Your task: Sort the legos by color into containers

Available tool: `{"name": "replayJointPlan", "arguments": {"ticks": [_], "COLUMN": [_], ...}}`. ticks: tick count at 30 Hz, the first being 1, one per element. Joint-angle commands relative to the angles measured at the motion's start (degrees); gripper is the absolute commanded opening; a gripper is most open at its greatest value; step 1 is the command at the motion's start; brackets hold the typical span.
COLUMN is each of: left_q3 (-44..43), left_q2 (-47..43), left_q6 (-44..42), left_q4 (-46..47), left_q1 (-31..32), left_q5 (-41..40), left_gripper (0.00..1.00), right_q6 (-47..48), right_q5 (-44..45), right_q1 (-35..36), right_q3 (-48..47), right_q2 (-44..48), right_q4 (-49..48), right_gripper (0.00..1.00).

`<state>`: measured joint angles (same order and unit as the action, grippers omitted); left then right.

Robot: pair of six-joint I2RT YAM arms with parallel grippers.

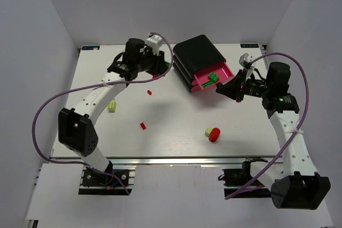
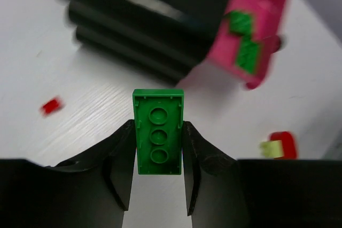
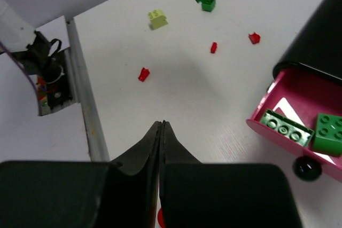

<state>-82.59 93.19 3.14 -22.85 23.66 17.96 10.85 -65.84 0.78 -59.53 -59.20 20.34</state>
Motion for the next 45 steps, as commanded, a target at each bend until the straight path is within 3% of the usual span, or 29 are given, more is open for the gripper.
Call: {"name": "replayJointPlan", "arguments": {"ticks": [1, 4, 9, 15, 16, 17, 21, 28, 32, 33, 34, 35, 37, 39, 43, 44, 45], "left_q3": [-6.7, -14.4, -28.6, -42.7, -44.0, -44.8, -44.9, -46.3, -40.8, -38.2, -35.3, -29.0, -22.3, -12.9, -1.9, -0.2, 2.4], "left_q2": [3.5, 8.7, 18.9, 30.1, 31.2, 31.9, 33.5, 32.4, 24.2, 22.1, 19.5, 14.3, 8.7, 1.5, -5.4, -6.1, -6.4], "left_q6": [3.4, 4.8, 5.3, 5.9, 6.0, 6.2, 7.1, 7.6, 7.7, 7.8, 8.3, 8.6, 8.7, 10.4, 15.1, 15.9, 17.2], "left_q4": [0.6, 0.8, -1.2, -2.7, -2.8, -2.9, -2.2, -2.1, -0.7, 0.8, 1.7, 2.5, 4.4, 4.1, -1.0, -3.0, -3.9], "left_q1": [5.6, 11.2, 18.2, 21.0, 21.5, 21.5, 22.0, 22.0, 22.0, 21.2, 21.2, 20.5, 19.4, 17.8, 7.8, 6.1, 4.2], "left_q5": [9.4, 8.3, 3.1, -4.9, -5.6, -7.8, -11.4, -11.3, -14.4, -15.1, -15.2, -16.8, -21.9, -26.8, -31.4, -31.6, -31.6], "left_gripper": [0.09, 0.09, 0.12, 0.20, 0.23, 0.34, 0.56, 0.61, 0.54, 0.48, 0.33, 0.25, 0.13, 0.08, 0.08, 0.30, 0.42], "right_q6": [-2.7, -4.3, -5.7, -5.5, -5.6, -5.5, -5.3, -5.1, -5.1, -5.1, -5.1, -5.1, -5.1, -5.1, -5.9, -6.0, -5.9], "right_q5": [7.5, 13.0, 14.8, 14.8, 14.8, 14.7, 14.3, 13.7, 12.9, 12.8, 12.5, 12.3, 11.8, 11.2, 10.6, 10.2, 10.1], "right_q1": [0.0, -0.1, -2.1, -2.5, -2.5, -2.6, -2.7, -2.7, -2.8, -2.8, -2.9, -3.0, -2.9, -2.9, -2.8, -2.7, -2.7], "right_q3": [1.4, 3.4, 4.4, 4.4, 4.4, 4.5, 4.5, 4.7, 4.8, 4.8, 4.9, 4.9, 4.9, 5.3, 6.0, 6.1, 6.1], "right_q2": [1.0, 2.6, 3.2, 3.7, 3.9, 4.1, 4.1, 3.7, 3.2, 3.1, 3.0, 3.0, 2.8, 2.7, 2.2, 1.9, 1.8], "right_q4": [-5.2, -8.5, -10.5, -10.4, -10.5, -10.6, -10.5, -10.6, -10.5, -10.6, -10.6, -10.6, -10.8, -10.9, -12.0, -12.0, -12.1], "right_gripper": [0.00, 0.00, 0.00, 0.00, 0.00, 0.00, 0.00, 0.00, 0.00, 0.00, 0.00, 0.00, 0.00, 0.00, 0.00, 0.00, 0.04]}}
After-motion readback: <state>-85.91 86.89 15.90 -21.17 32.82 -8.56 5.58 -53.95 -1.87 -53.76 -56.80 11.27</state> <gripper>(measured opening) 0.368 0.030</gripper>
